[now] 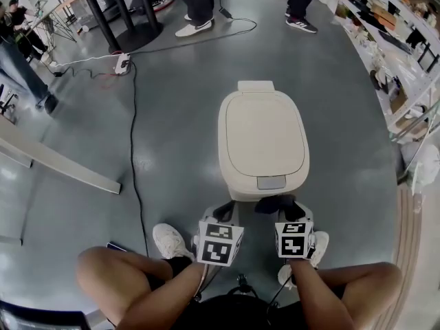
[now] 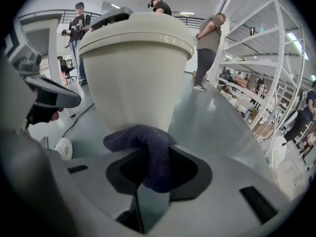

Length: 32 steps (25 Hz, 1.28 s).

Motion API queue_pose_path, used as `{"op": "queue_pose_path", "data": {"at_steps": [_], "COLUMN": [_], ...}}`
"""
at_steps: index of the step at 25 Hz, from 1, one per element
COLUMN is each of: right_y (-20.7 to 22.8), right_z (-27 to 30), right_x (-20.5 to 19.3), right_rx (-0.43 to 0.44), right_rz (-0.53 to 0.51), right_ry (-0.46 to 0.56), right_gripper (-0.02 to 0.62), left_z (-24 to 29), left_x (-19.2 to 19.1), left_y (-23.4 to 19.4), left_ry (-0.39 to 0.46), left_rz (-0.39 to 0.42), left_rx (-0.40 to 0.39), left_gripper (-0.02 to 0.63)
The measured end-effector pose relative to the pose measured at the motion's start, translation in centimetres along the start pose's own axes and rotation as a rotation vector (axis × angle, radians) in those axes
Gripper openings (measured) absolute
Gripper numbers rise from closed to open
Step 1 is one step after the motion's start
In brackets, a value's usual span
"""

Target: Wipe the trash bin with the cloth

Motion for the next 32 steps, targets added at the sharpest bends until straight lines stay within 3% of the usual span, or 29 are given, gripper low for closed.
{"op": "queue_pose_path", "data": {"at_steps": [4, 19, 32], "right_y": [-1.5, -10.0, -12.4], "right_z": [0.3, 5.2, 8.8], "right_x": [-0.8, 1.6, 3.5], "right_rx": [0.032, 0.304, 0.334], "right_rz": [-0.006, -0.101, -0.142], "right_ry": [-0.031, -0.065, -0.071], "right_gripper": [0.104, 0.104, 0.104], "left_z": [0.5, 1.2, 1.0], "left_x": [-0.5, -2.3, -1.8], "left_y": [-1.0, -6.2, -7.6], "left_ry": [-0.011, -0.06, -0.058], "left_rz": [0.037, -0.045, -0.015], "left_rx": [0.034, 0.117, 0.131], "left_gripper": [0.0, 0.0, 0.0]}}
Point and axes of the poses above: the fingertips, and each gripper's own axes: z forward along the fingers, y to its right, x out of its top, the point moved 10 cm from there along -z, backward along the fingers, and after that the axes turned 15 degrees about -z, right-handed, at the moved point
